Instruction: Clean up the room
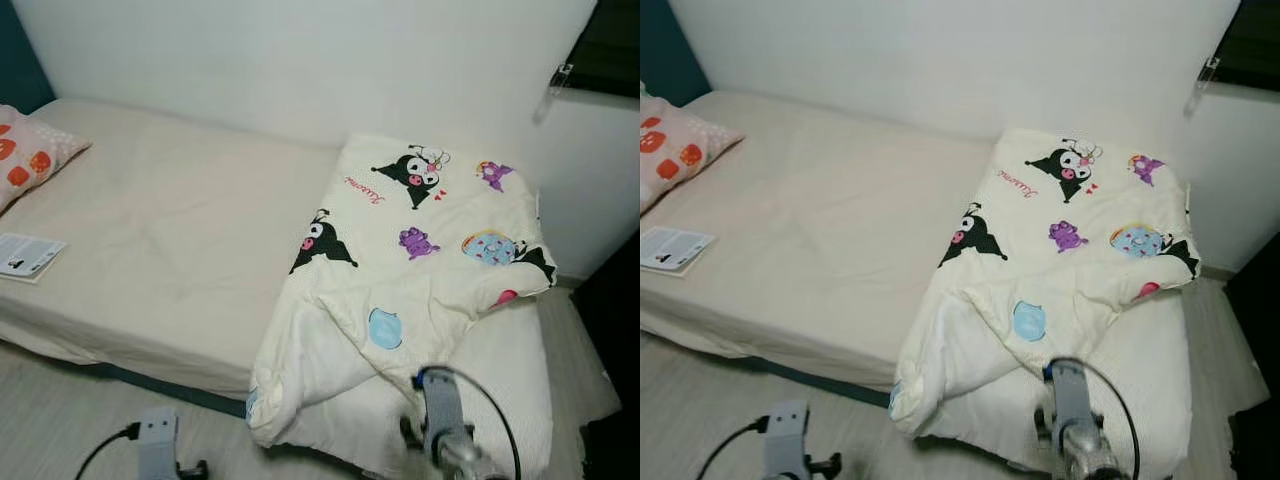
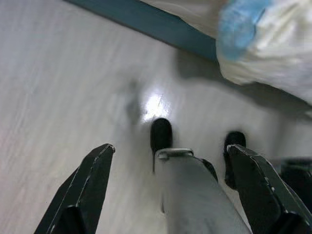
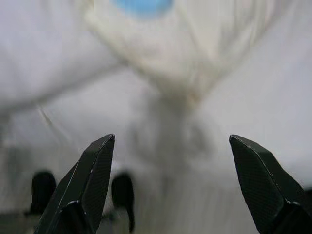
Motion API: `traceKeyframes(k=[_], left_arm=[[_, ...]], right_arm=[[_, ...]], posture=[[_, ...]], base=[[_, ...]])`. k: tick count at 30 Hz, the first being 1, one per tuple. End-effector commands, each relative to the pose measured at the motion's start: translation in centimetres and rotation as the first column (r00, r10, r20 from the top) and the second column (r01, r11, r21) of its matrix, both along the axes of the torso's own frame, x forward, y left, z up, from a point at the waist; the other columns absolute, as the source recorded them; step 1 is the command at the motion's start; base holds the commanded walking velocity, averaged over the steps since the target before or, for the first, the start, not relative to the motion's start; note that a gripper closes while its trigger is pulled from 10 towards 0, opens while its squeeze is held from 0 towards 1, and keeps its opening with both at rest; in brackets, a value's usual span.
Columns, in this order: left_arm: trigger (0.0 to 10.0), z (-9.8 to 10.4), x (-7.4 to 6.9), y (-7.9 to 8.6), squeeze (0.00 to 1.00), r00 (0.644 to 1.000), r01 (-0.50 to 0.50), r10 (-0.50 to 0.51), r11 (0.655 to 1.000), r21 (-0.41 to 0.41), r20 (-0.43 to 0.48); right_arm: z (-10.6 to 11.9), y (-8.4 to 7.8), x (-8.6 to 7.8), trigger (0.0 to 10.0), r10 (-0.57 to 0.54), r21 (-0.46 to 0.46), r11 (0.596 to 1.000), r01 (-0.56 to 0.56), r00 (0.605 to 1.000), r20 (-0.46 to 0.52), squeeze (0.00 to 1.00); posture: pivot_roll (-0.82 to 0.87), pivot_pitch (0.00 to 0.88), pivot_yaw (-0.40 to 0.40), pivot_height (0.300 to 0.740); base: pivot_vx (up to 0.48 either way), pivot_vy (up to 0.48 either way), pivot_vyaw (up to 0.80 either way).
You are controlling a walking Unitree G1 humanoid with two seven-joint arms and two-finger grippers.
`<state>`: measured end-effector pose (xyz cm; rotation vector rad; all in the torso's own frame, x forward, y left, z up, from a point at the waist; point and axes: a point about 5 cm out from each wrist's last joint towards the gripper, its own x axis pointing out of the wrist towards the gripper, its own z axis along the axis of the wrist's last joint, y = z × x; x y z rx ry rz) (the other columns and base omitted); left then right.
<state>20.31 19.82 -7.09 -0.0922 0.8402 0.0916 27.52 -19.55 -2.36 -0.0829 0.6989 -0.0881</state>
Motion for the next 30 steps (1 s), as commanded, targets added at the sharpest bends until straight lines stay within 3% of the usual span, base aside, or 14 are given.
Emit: traceKeyframes(k=[1, 12, 19, 20, 24, 30], left_arm=[[10.0, -0.6, -0.9, -0.3, 0.00, 1.000, 0.007, -0.007, 1.000, 0.002, -0.028], [10.0, -0.8, -1.6, 0.3, 0.00, 0.999, -0.007, 0.008, 1.000, 0.019, -0.038], [10.0, -0.4, -1.4, 1.6, 0.00, 0.999, -0.047, 0.047, 0.998, 0.032, -0.016], [10.0, -0.3, -1.3, 1.8, 0.00, 0.999, -0.050, 0.050, 0.998, 0.033, -0.009], [10.0, -0.3, -1.3, 1.9, 0.00, 0.999, -0.051, 0.051, 0.998, 0.033, -0.007], [10.0, -0.3, -1.2, 1.7, 0.00, 0.999, -0.054, 0.054, 0.998, 0.028, 0.006]], right_arm=[[1.4, -0.7, 1.2, 10.0, -0.023, -0.031, 0.999, 0.025, 0.997, 0.077, 0.00], [5.7, -1.8, 4.9, 10.0, -0.074, -0.012, 0.997, 0.080, 0.962, 0.263, 0.00], [6.3, -3.2, 5.1, 10.0, -0.110, -0.055, 0.990, 0.128, 0.959, 0.263, 0.00], [6.4, -3.5, 5.1, 10.0, -0.060, -0.142, 0.985, 0.097, 0.966, 0.250, 0.00], [6.4, -3.3, 5.2, 10.0, -0.021, -0.187, 0.980, 0.068, 0.970, 0.241, 0.00], [6.9, -2.6, 5.7, 10.0, 0.133, -0.352, 0.934, -0.056, 0.971, 0.200, 0.00]], posture=[[-0.12, 0.117, -0.038, 0.725], [-0.10, 0.126, -0.037, 0.685], [-0.09, 0.133, -0.031, 0.665], [-0.09, 0.143, -0.027, 0.655], [-0.09, 0.144, -0.027, 0.645], [-0.09, 0.161, -0.023, 0.615]], base=[[0.000, 0.000, 0.00], [0.000, 0.000, 0.00], [0.000, 0.000, 0.00], [0.000, 0.000, 0.00], [0.000, 0.000, 0.00], [0.000, 0.000, 0.00]])
